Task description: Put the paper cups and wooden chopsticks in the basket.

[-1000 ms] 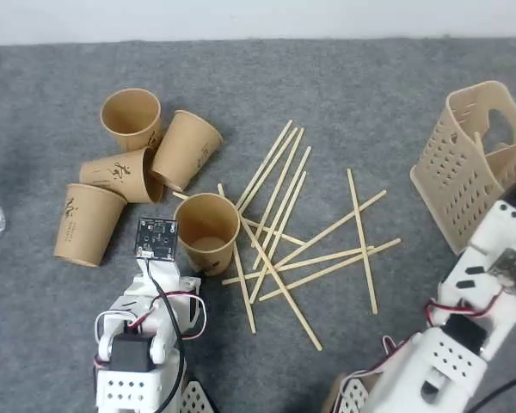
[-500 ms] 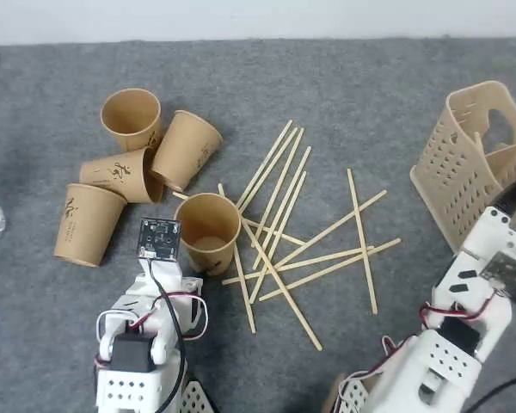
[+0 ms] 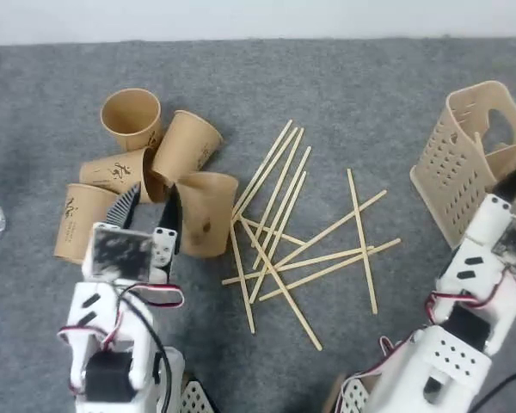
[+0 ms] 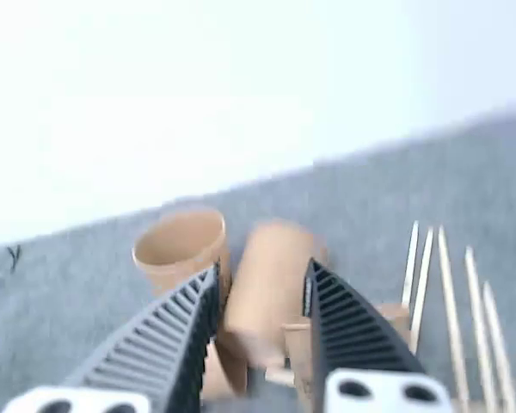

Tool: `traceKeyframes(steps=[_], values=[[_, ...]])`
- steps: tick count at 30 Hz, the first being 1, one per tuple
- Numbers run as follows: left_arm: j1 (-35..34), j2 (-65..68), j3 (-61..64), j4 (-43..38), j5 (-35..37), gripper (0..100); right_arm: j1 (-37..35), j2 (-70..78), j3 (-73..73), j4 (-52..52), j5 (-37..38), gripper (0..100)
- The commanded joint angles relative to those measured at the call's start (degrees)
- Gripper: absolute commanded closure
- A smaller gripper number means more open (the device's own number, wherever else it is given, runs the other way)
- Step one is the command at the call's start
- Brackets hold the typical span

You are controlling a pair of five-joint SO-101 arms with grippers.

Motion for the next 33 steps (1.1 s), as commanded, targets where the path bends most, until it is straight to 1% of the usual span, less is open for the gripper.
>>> traceKeyframes(steps=[1,4,7,9,12,15,19,22,24,29,33], values=[[1.76,-0.53,-6.90,-2.02,2.99,83,-6.55,-0.92,-10.37,10.42,3.34,99.1],[3.43,-0.35,-10.33,-2.02,3.96,83,-14.99,-0.92,-18.20,22.64,5.63,99.1],[3.96,3.16,-15.16,-1.32,9.85,83,-24.22,-0.92,-23.74,33.10,8.18,99.1],[3.96,7.21,-19.74,1.76,13.63,83,-28.35,-0.92,-26.02,37.93,8.44,99.1],[4.31,12.04,-26.68,6.51,17.14,83,-32.22,-0.92,-28.13,44.35,8.26,99.1],[4.66,15.65,-30.99,6.42,20.75,83,-37.41,-0.92,-29.19,49.98,8.70,99.1],[11.69,21.01,-32.66,6.07,22.07,83,-44.88,-0.92,-29.45,54.55,8.70,99.1],[17.14,25.32,-33.01,6.07,22.59,83,-52.00,-0.92,-29.45,57.63,8.70,99.1],[19.34,28.22,-34.59,6.15,24.88,83,-56.40,-0.92,-29.45,59.56,8.53,99.1],[19.87,35.96,-36.79,5.36,30.68,83,-62.99,-1.01,-29.45,62.99,8.26,99.1],[19.78,41.49,-33.89,0.09,33.93,83,-65.10,-2.07,-29.36,64.04,8.26,99.1]])
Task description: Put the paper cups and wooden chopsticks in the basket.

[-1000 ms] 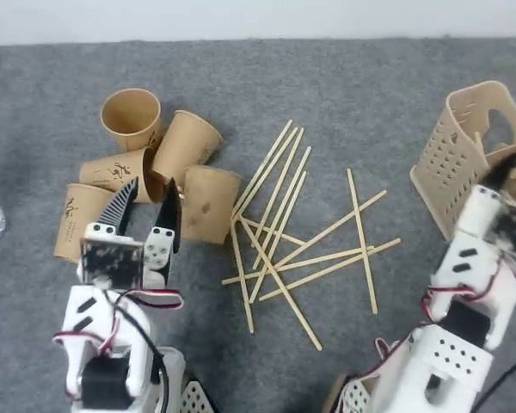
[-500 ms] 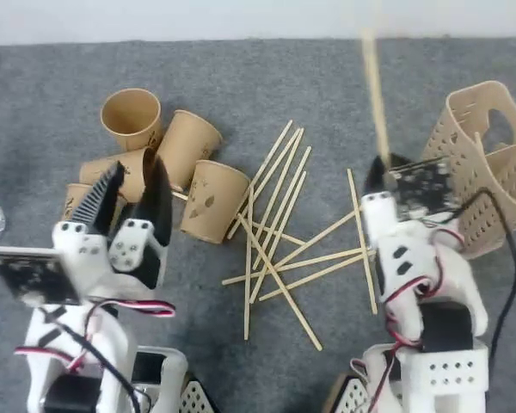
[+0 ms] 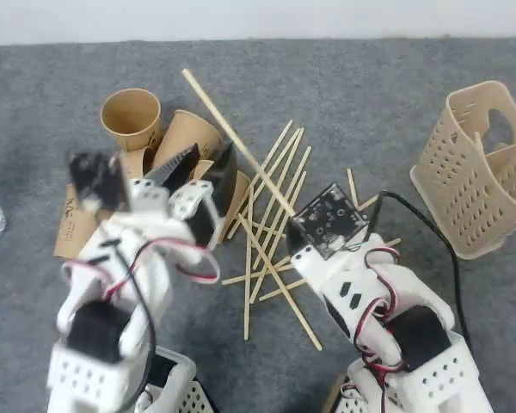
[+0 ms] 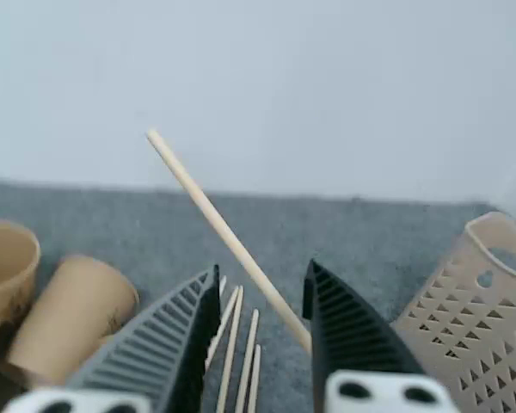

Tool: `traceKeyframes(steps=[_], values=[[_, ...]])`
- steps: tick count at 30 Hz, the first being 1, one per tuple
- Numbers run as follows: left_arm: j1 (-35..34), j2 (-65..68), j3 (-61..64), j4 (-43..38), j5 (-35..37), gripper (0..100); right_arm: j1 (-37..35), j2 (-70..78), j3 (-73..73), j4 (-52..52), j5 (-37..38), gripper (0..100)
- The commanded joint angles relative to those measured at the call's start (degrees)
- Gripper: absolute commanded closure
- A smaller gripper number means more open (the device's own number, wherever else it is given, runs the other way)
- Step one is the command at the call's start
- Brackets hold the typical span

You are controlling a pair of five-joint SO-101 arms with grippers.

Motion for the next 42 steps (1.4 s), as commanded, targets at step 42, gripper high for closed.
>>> traceKeyframes(steps=[42], values=[[2.46,5.89,8.13,-19.08,4.04,99,-2.86,-8.75,6.07,-4.26,0.70,99.1]])
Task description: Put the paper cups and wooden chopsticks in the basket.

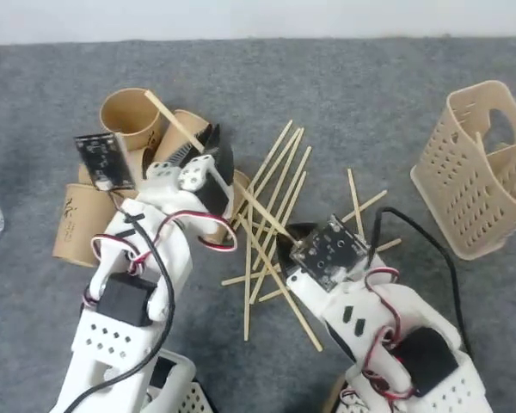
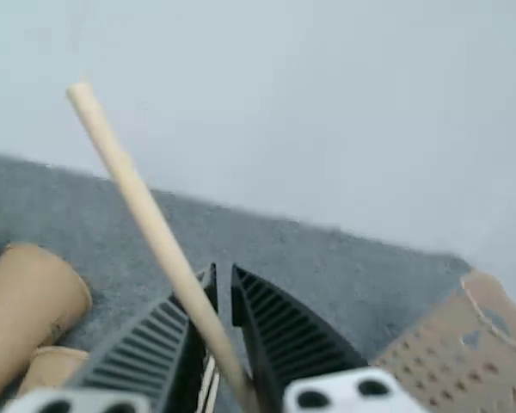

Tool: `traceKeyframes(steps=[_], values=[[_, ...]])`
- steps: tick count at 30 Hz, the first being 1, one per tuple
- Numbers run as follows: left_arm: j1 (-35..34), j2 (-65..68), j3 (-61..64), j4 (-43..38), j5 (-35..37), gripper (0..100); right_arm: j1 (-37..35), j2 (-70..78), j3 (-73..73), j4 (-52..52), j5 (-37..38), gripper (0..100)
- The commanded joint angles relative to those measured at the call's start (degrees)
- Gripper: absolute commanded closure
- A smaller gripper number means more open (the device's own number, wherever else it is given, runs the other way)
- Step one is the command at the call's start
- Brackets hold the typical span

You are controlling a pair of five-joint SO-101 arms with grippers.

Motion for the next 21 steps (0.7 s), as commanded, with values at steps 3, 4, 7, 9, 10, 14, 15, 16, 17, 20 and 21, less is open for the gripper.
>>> traceKeyframes(steps=[3,4,7,9,10,14,15,16,17,20,21], values=[[3.78,-5.54,-0.22,0.00,-4.40,99,1.80,-0.31,3.43,-5.67,0.62,99.1],[3.78,-7.30,-0.40,1.05,-4.84,99,2.51,-0.31,4.04,-6.46,0.62,99.1],[3.78,-12.48,-0.22,2.64,-6.95,99,4.62,-0.31,5.19,-7.78,1.14,99.1],[3.87,-14.77,0.84,2.99,-8.44,99,4.97,-0.31,5.27,-7.78,2.20,99.1],[3.87,-15.30,1.36,2.99,-8.62,99,4.97,-0.31,5.27,-7.69,2.37,99.1],[3.87,-15.38,3.65,2.99,-8.62,99,4.97,-0.31,5.27,-7.69,2.55,99.1],[3.87,-15.38,4.09,2.99,-8.62,99,4.97,-0.31,5.27,-7.69,2.46,99.1],[3.87,-15.38,4.35,2.99,-8.62,99,4.97,-0.31,5.27,-7.69,2.46,99.1],[3.87,-15.38,4.35,2.99,-8.62,99,4.97,-0.31,5.27,-7.69,2.46,99.1],[3.87,-15.38,4.35,2.99,-8.62,99,4.97,-0.40,5.27,-7.69,2.55,98.9],[3.87,-15.38,4.35,2.99,-8.62,99,4.97,-0.40,5.27,-7.69,2.55,98.7]])
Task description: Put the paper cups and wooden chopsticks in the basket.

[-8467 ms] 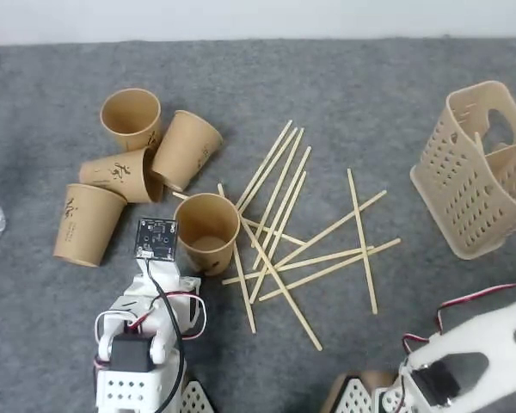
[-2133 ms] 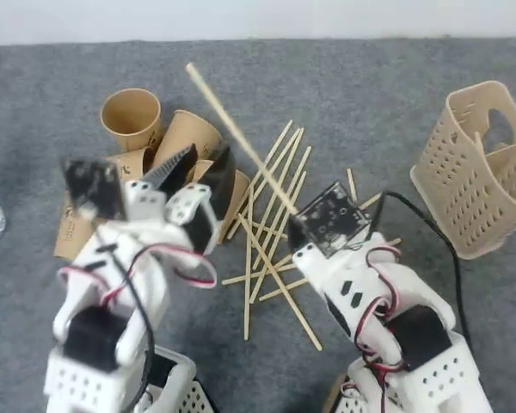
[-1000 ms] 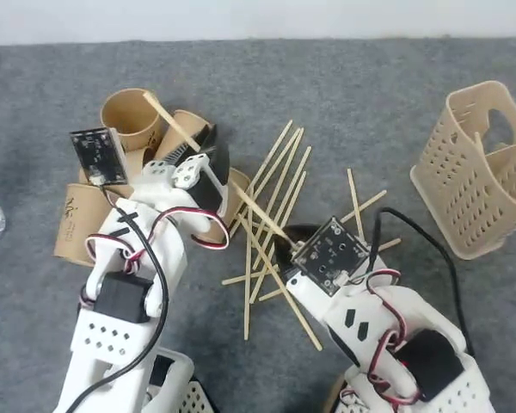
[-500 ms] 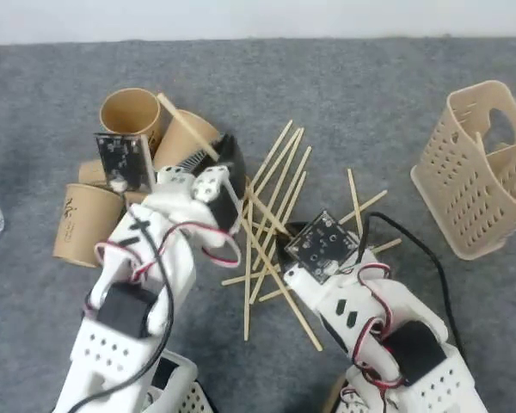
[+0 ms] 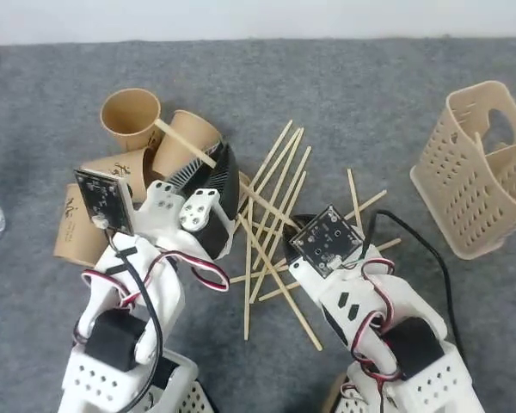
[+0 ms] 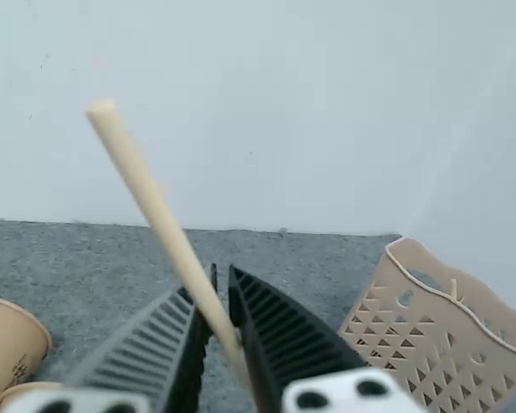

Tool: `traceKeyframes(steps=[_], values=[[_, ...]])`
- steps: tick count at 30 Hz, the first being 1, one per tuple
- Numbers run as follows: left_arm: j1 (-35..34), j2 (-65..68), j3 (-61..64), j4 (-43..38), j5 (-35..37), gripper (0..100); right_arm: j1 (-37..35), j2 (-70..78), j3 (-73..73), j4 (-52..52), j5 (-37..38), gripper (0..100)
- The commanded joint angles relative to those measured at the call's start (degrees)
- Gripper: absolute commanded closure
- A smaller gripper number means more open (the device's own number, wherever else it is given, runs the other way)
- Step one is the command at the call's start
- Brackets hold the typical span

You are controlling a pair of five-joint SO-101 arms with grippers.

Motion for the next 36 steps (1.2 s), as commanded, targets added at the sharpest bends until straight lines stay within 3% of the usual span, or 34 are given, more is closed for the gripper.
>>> traceKeyframes(steps=[1,5,17,21,23,30,36], values=[[0.26,-0.53,-0.40,0.18,-0.70,99,0.75,-0.40,-0.44,-1.27,0.62,97.2],[0.26,-0.53,-0.40,0.44,-0.70,99,0.75,-0.40,-0.44,-1.10,0.62,87.6],[0.00,-0.62,0.22,0.53,-0.70,99,0.92,-0.40,-0.53,-4.35,0.70,90.8],[-1.14,-1.14,-0.40,4.92,-0.88,99,4.35,-0.40,-0.44,-3.21,2.29,90.8],[-5.01,-1.76,-1.01,9.49,-2.64,99,6.73,-0.31,-1.05,-1.45,2.29,90.8],[-24.44,-8.70,2.24,27.08,-24.88,99,7.25,10.51,-9.14,6.46,2.37,90.8],[-40.79,-19.43,13.14,28.57,-32.79,92,6.55,32.92,-23.38,12.62,1.76,90.9]])
